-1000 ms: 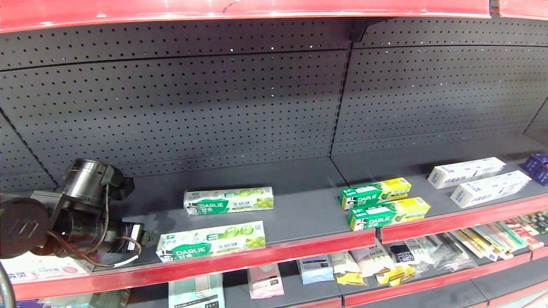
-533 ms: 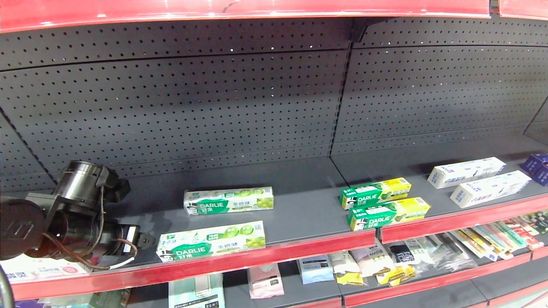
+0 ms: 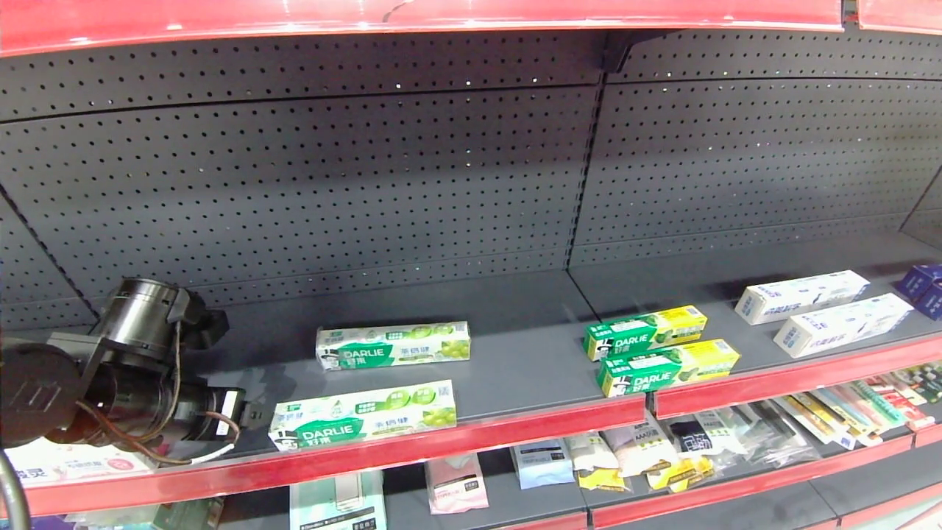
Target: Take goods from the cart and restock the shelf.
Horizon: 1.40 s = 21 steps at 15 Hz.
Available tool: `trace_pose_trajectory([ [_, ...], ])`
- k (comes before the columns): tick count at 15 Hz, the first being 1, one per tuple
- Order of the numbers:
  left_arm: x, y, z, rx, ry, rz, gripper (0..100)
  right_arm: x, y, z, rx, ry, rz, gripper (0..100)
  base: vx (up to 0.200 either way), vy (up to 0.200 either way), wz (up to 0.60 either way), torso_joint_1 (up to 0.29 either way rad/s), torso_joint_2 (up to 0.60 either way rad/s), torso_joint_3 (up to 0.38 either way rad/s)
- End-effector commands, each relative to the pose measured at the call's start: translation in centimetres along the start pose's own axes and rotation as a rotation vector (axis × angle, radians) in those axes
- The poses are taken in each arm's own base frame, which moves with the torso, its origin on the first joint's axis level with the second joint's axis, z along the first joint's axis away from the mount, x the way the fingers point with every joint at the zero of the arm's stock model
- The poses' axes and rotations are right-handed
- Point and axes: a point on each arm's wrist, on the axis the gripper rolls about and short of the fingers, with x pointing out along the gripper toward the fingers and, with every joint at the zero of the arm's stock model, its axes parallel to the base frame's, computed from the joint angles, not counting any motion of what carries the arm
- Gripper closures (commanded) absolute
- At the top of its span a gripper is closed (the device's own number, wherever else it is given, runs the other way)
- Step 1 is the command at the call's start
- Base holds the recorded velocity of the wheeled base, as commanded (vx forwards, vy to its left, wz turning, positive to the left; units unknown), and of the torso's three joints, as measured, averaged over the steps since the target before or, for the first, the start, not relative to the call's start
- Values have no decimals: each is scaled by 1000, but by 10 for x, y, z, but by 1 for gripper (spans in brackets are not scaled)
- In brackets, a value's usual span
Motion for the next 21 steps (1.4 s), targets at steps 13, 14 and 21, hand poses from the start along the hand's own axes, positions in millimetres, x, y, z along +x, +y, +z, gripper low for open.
trace_pose_trajectory([
  [13, 1, -7, 0, 21, 1, -31, 0, 0, 0, 0, 0, 2, 0, 0, 0, 0, 0, 0, 0, 0],
  [14, 0, -7, 0, 23, 1, -33, 0, 0, 0, 0, 0, 0, 0, 0, 0, 0, 0, 0, 0, 0],
  [21, 0, -13, 0, 38, -2, -42, 0, 0, 0, 0, 0, 2, 2, 0, 0, 0, 0, 0, 0, 0],
])
